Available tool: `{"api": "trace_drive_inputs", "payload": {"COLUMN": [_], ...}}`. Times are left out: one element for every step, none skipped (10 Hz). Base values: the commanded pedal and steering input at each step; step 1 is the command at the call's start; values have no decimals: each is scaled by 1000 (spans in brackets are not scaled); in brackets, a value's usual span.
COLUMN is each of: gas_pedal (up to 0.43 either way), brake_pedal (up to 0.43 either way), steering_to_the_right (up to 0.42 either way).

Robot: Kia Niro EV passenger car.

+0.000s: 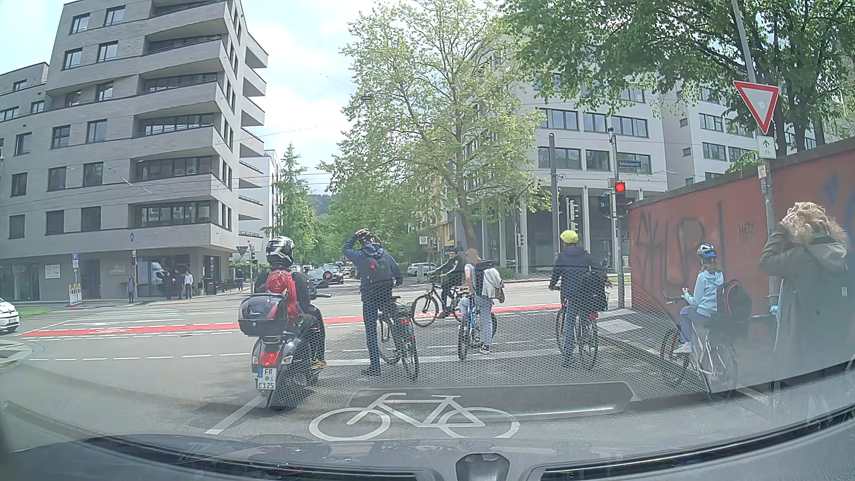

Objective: Follow the waypoints while adhering to traffic rules and regulations

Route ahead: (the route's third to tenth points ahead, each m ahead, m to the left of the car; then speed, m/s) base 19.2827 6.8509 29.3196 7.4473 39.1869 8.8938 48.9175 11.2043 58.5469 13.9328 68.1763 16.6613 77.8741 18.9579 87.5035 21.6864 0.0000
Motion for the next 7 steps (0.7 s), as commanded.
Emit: {"api": "trace_drive_inputs", "payload": {"gas_pedal": [0, 0, 0, 0, 0, 0, 0], "brake_pedal": [268, 268, 268, 262, 262, 262, 262], "steering_to_the_right": [-15, -15, -15, -15, -15, -15, -15]}}
